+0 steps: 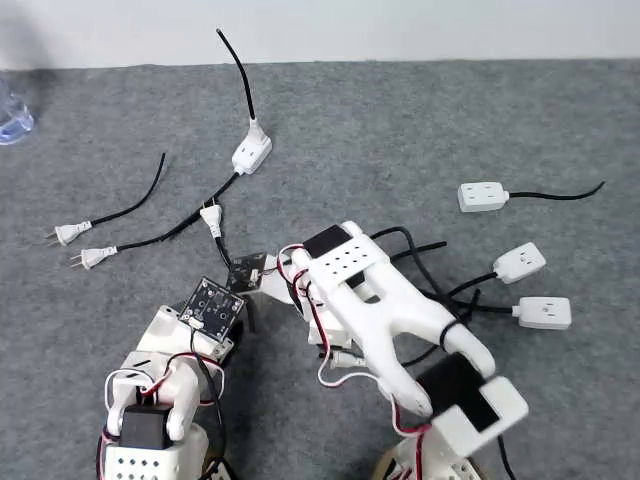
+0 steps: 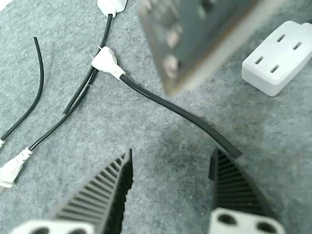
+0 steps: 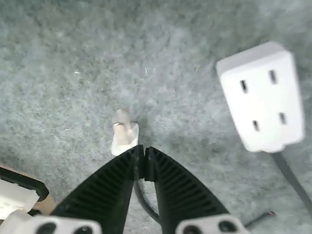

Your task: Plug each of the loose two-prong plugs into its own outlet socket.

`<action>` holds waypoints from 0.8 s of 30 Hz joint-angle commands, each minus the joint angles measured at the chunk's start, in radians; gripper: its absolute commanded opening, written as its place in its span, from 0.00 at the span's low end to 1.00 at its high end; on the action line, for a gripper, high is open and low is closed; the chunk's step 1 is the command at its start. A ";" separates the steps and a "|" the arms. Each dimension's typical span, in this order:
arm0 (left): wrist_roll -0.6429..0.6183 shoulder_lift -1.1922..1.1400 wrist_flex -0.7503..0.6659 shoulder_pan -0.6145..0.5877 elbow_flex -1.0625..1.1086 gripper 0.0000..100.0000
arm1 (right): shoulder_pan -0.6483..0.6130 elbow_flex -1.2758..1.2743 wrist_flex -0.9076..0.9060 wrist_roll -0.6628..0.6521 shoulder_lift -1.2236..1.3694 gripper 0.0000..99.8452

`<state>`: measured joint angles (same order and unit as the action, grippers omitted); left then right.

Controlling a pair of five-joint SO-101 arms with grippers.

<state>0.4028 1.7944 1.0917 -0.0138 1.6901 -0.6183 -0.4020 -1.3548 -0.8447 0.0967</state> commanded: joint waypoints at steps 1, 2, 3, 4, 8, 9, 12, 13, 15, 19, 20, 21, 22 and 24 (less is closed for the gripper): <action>-0.008 0.008 -0.002 0.006 -0.005 0.24 | 0.002 0.054 -0.008 -0.011 0.019 0.01; -0.008 0.008 -0.002 0.006 -0.005 0.24 | 0.002 0.052 -0.022 -0.011 0.021 0.01; -0.008 0.008 -0.002 0.006 -0.005 0.24 | 0.001 0.052 -0.041 -0.011 0.021 0.01; -0.008 0.008 -0.003 0.006 -0.005 0.24 | 0.001 0.054 -0.062 -0.011 0.019 0.01; -0.008 0.008 -0.003 0.006 -0.005 0.24 | -0.010 0.049 -0.107 -0.006 0.024 0.01; -0.008 0.008 -0.003 0.006 -0.005 0.24 | -0.013 0.038 -0.108 -0.005 0.022 0.01; -0.008 0.008 -0.003 0.006 -0.005 0.24 | -0.059 0.003 -0.107 -0.005 0.018 0.01; -0.008 0.008 -0.003 0.006 -0.005 0.24 | -0.077 -0.006 -0.104 0.008 0.013 0.01; -0.008 0.008 -0.003 0.006 -0.005 0.24 | -0.117 -0.012 -0.099 0.046 -0.001 0.01; -0.008 0.008 -0.003 0.006 -0.005 0.24 | -0.174 -0.020 -0.099 0.069 -0.024 0.01; -0.008 0.008 -0.003 0.006 -0.005 0.24 | -0.182 -0.023 -0.097 0.081 -0.024 0.01; -0.008 0.008 -0.003 0.006 -0.005 0.24 | -0.186 -0.031 -0.094 0.092 -0.024 0.01; -0.008 0.008 -0.003 0.006 -0.005 0.24 | -0.196 -0.038 -0.088 0.103 -0.024 0.01; -0.008 0.008 -0.003 0.006 -0.005 0.24 | -0.203 -0.049 -0.094 0.101 -0.036 0.01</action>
<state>0.4028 1.7944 1.0917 -0.0123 1.6901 -0.7933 -0.4434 -1.4438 -0.7511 0.1074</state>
